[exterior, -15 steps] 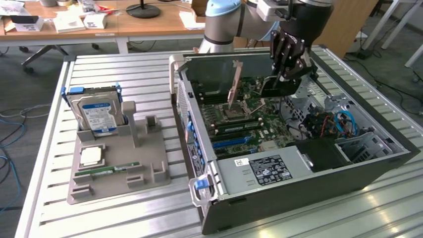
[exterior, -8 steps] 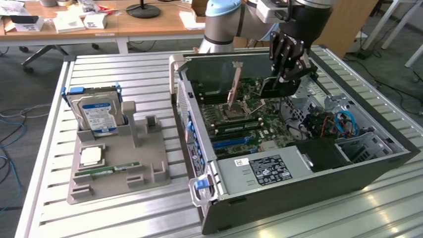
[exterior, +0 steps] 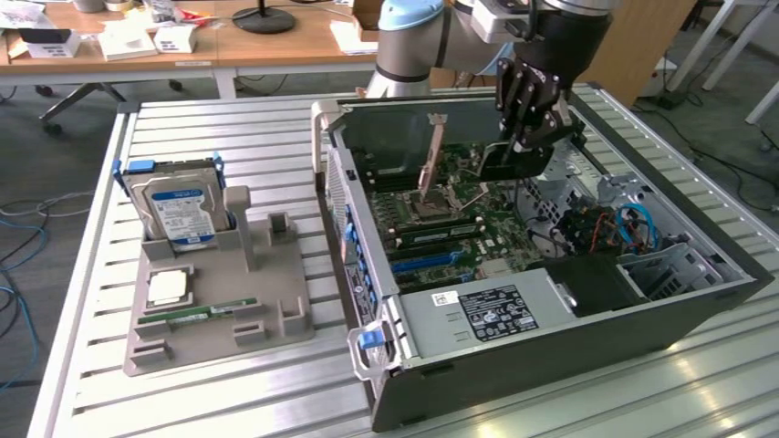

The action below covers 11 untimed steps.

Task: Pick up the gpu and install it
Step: 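Insert the gpu into the slot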

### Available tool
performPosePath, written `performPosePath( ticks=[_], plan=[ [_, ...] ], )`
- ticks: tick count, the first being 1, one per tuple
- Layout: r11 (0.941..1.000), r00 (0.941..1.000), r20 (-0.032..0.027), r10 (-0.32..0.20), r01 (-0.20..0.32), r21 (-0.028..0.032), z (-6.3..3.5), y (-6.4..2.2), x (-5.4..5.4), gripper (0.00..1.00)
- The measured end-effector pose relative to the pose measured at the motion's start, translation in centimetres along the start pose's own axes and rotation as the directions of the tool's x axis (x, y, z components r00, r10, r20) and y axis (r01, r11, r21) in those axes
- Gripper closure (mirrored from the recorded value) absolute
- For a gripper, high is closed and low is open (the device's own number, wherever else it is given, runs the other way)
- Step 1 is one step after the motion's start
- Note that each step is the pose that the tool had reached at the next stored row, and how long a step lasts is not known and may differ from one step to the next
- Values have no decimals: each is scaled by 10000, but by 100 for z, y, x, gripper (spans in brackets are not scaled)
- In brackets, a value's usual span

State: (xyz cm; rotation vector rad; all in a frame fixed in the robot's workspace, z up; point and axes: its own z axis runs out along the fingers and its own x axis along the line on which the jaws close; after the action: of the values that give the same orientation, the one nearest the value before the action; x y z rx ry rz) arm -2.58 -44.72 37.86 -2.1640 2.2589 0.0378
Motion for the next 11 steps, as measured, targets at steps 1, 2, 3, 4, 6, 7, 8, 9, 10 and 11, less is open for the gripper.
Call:
performPosePath(
  ticks=[1,2,3,4,6,7,8,9,10,11],
  plan=[
    [10000,10000,-1,0,0,0,-1,2,5,74],
    [10000,10000,-1,0,0,0,-2,7,60,74],
    [10000,10000,-2,1,-1,0,-2,9,73,74],
    [10000,10000,-1,1,-1,0,-3,10,83,74],
    [10000,10000,-1,2,-2,0,-2,11,89,74],
    [10000,10000,-1,1,-1,0,-2,11,89,74],
    [10000,10000,0,0,0,0,-2,11,89,74],
    [10000,10000,-1,1,-1,0,-3,11,89,74],
    [10000,10000,-1,1,-1,0,-3,11,89,74],
    [10000,10000,-2,0,0,0,-3,11,90,74]
  ],
)
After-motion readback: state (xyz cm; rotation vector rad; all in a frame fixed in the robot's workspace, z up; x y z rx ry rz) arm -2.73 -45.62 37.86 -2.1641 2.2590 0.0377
